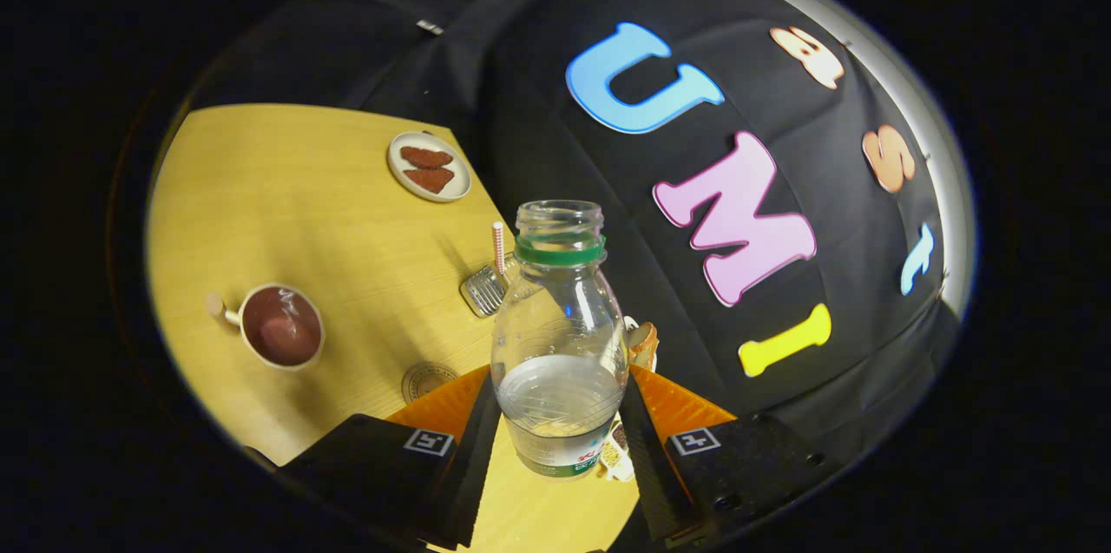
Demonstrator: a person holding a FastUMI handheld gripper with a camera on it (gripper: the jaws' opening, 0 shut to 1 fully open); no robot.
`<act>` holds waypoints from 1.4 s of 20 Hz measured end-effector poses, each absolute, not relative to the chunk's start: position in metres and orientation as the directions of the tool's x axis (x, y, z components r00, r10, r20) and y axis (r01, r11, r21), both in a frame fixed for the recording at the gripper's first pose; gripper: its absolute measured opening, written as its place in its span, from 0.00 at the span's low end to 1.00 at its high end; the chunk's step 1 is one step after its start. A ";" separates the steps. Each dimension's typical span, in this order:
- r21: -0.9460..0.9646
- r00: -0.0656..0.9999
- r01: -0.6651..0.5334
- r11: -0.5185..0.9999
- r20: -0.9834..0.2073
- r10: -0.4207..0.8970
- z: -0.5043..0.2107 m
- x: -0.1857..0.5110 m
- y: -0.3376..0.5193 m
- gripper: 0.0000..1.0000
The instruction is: Take the bottle from table, then pour the juice into the cup, finally place the bottle on the coaster
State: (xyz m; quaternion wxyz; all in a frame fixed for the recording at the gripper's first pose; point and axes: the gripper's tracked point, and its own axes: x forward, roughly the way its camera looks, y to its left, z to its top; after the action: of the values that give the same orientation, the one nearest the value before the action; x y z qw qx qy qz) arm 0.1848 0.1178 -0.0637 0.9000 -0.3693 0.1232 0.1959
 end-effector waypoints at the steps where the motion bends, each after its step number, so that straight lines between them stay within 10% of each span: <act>1: -0.576 0.892 -0.441 0.689 -0.362 0.269 -0.061 0.189 0.115 0.75; 28: 0.123 0.840 -0.479 0.869 -0.224 0.494 -0.165 0.250 0.153 0.75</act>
State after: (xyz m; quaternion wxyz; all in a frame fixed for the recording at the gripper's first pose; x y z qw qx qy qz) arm 0.2500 0.1534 -0.1649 0.9586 0.0310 0.1250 0.2538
